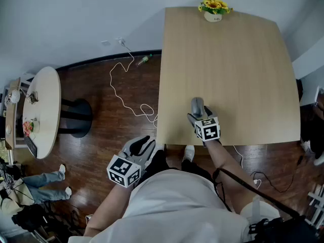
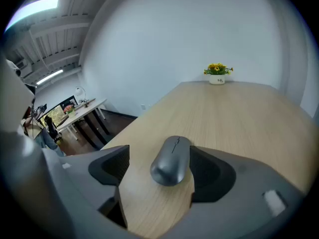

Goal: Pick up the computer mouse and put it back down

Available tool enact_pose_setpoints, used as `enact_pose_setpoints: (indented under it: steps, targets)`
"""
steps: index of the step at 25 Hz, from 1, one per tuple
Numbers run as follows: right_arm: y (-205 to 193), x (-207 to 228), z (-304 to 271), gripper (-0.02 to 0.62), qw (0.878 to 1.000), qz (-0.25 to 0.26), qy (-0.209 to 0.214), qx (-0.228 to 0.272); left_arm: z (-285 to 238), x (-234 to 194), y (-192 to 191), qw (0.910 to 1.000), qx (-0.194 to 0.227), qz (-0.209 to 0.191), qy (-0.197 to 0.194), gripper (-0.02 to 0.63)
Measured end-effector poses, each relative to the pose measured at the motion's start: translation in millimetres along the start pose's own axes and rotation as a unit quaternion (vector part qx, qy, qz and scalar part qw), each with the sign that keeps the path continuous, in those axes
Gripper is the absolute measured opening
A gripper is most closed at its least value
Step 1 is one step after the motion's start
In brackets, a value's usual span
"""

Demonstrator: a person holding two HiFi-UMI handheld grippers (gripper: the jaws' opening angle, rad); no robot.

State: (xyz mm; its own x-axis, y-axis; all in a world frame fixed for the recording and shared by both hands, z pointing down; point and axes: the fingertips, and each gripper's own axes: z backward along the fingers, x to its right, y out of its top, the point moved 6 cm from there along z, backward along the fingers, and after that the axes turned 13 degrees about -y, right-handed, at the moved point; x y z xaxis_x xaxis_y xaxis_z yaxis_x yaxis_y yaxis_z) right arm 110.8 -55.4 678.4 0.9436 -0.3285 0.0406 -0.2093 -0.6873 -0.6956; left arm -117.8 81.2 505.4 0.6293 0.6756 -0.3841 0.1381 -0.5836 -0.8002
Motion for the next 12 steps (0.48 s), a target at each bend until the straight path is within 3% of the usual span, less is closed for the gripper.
enact_pose_setpoints:
  steps: [12]
  targets:
    - [-4,3,-63,0.38,0.993,-0.001,-0.105,-0.05,-7,-59,29,0.9983,-0.03,-0.021,-0.046,0.061]
